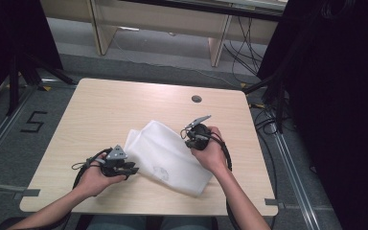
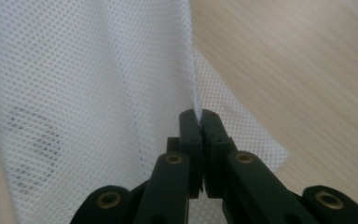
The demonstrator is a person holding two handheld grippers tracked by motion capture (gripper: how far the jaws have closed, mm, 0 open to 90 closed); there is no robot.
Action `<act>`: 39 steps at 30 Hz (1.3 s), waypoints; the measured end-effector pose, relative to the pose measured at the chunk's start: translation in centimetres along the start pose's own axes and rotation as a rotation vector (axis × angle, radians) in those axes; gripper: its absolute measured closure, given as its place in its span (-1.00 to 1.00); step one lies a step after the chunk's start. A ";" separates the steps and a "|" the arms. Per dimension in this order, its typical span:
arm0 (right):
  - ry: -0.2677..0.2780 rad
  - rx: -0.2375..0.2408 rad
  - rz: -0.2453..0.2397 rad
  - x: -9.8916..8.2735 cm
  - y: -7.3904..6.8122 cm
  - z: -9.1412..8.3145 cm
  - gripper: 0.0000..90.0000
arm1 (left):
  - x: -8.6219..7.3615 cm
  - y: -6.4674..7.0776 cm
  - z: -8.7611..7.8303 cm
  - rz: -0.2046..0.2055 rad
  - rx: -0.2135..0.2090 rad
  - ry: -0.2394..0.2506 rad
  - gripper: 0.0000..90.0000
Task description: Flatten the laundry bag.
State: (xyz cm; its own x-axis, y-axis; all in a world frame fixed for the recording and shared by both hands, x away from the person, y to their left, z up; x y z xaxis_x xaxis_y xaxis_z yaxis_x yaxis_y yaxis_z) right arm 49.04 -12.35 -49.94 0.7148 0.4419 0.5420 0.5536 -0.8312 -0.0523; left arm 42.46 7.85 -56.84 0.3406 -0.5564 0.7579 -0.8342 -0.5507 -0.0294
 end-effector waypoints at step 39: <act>0.181 0.110 -0.199 0.3 -8.6 -6.2 0.99 | -0.2 -0.2 -3.0 -0.130 -0.047 0.035 0.28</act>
State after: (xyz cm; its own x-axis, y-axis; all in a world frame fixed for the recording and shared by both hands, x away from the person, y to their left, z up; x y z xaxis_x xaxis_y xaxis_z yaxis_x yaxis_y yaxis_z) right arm 41.87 -7.14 -44.14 0.5051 0.5172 0.6909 0.7255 -0.6881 -0.0153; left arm 41.24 9.91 -55.00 0.4327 -0.4600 0.7753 -0.8036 -0.5867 0.1004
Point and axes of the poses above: each handheld gripper's, and its own axes: z roughly forward along the jaws, x roughly out of its top, y roughly to its right, the point moved 10 cm from there along z, roughly forward along the jaws, and after that the axes turned 11 degrees about z, right-handed, at the moved point
